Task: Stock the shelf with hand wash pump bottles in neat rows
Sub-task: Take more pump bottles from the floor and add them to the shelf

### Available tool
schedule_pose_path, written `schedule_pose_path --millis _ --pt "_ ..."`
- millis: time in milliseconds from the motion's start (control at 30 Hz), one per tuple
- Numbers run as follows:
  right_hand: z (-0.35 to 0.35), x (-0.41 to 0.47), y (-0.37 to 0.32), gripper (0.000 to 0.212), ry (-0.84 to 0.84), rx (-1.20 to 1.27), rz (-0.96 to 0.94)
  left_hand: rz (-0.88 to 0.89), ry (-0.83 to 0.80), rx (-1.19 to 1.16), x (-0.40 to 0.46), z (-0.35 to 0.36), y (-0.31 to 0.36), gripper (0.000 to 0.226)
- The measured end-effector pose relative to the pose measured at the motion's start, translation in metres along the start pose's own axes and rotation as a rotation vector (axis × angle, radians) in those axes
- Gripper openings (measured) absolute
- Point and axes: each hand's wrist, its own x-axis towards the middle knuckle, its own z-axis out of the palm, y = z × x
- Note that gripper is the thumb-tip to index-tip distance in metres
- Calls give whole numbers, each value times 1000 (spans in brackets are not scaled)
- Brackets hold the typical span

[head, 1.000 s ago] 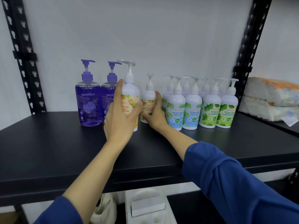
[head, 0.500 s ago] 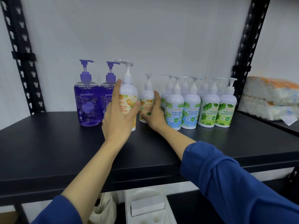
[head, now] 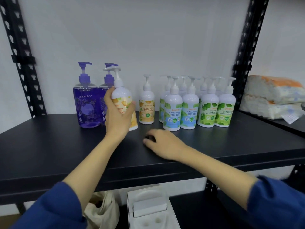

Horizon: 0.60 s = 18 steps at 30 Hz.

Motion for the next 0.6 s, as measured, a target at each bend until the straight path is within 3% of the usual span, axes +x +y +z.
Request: schedule_pose_path --millis 133,200,333,467,600 --pt "-8 -54 -3 52 -99 -118 -32 76 -122 43 11 12 -1 66" --pt "-3 -66 -2 55 -33 -165 -62 108 -173 61 16 20 -4 66" --pt "16 -69 4 84 115 -213 -78 118 -224 75 22 39 -13 65" --pt "25 -64 9 53 335 -255 -73 77 -181 122 26 48 -22 66" --pt "31 -62 13 44 414 -266 -87 58 -158 154 31 43 -28 72"
